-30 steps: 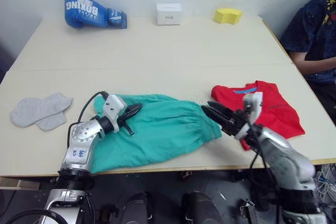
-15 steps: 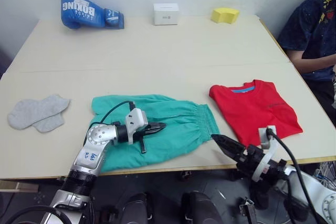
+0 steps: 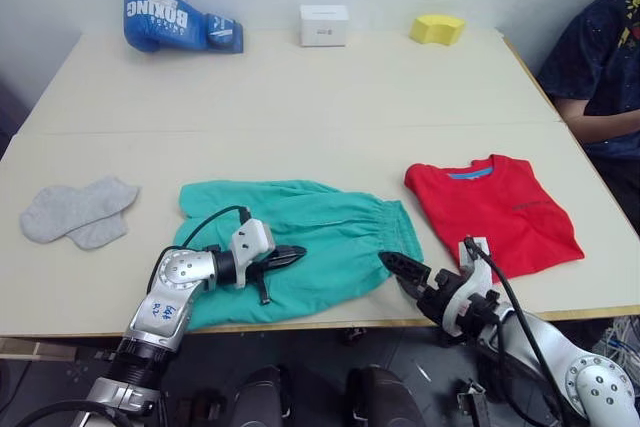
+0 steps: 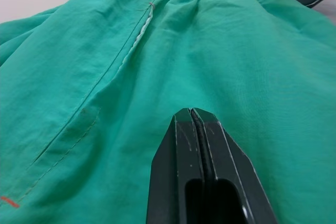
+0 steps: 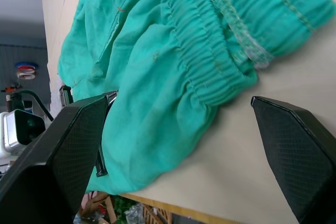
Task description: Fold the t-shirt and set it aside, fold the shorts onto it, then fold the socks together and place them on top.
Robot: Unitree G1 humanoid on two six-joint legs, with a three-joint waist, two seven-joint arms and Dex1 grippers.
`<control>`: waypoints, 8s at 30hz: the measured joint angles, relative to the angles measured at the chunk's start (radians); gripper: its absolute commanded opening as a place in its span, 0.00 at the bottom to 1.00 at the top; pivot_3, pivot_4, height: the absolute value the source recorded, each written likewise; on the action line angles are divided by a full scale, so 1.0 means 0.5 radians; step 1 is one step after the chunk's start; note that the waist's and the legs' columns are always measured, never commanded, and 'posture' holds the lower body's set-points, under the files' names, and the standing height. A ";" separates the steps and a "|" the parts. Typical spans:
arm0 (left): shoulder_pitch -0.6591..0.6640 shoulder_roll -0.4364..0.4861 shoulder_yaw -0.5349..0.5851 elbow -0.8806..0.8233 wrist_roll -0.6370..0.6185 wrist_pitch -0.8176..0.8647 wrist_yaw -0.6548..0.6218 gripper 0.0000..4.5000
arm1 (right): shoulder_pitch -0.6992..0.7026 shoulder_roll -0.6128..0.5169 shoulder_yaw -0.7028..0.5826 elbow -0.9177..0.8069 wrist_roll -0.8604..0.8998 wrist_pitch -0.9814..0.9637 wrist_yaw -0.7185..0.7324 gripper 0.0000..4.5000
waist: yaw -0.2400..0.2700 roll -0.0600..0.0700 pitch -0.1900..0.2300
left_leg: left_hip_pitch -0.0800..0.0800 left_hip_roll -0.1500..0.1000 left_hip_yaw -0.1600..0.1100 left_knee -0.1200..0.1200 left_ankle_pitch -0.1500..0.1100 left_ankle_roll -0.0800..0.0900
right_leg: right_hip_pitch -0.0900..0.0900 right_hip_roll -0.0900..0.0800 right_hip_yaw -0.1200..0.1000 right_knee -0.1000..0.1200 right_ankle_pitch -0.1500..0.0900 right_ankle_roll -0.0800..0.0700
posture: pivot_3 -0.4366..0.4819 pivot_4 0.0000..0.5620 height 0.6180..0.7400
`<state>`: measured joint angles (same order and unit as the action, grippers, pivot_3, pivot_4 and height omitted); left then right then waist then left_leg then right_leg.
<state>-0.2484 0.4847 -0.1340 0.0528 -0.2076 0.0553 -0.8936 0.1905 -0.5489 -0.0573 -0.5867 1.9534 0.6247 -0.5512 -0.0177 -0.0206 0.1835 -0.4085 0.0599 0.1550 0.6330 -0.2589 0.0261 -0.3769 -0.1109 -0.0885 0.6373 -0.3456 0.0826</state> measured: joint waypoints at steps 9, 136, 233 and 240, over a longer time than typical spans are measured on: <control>-0.009 -0.016 -0.005 0.000 0.004 0.030 0.028 0.00 | -0.125 0.280 0.194 0.060 0.000 -0.121 -0.123 0.99 | -0.030 -0.004 -0.002 | 0.004 0.003 0.002 -0.006 0.007 -0.006 | 0.000 0.003 0.000 -0.001 0.000 0.000 | 0.48 0.27 1.00; -0.210 -0.001 0.055 -0.063 0.043 0.351 0.239 0.00 | -2.474 0.551 0.053 3.605 -3.657 -2.110 3.231 0.01 | -0.024 0.022 0.034 | -0.024 -0.076 -0.117 -0.060 0.109 -0.012 | 0.031 -0.045 -0.120 -0.007 0.016 0.029 | 0.48 0.27 1.00; 0.212 0.233 0.622 -1.178 -0.998 0.917 0.113 1.00 | -2.566 -0.940 0.444 3.694 -3.881 -0.716 3.549 0.15 | -0.003 0.024 0.039 | -0.029 -0.059 -0.056 -0.009 0.067 0.001 | 0.004 -0.041 -0.063 -0.003 0.018 0.026 | 0.48 0.27 1.00; 0.162 0.292 0.622 -1.080 -0.991 0.922 0.097 1.00 | -2.383 -0.948 0.211 3.653 -3.877 -1.075 3.337 0.69 | -0.016 0.025 0.039 | -0.029 -0.057 -0.054 -0.010 0.066 -0.001 | 0.003 -0.039 -0.062 -0.001 0.018 0.027 | 0.48 0.27 1.00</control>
<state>-0.1676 0.6306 0.1771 -0.4872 -0.7031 0.5161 -0.8453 -1.0012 -1.0229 0.0484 1.2397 0.0150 0.0874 1.1173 -0.0259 -0.0083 0.2030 -0.4229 0.0313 0.1280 0.6281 -0.2259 0.0257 -0.3754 -0.1303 -0.1196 0.6369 -0.3364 0.0959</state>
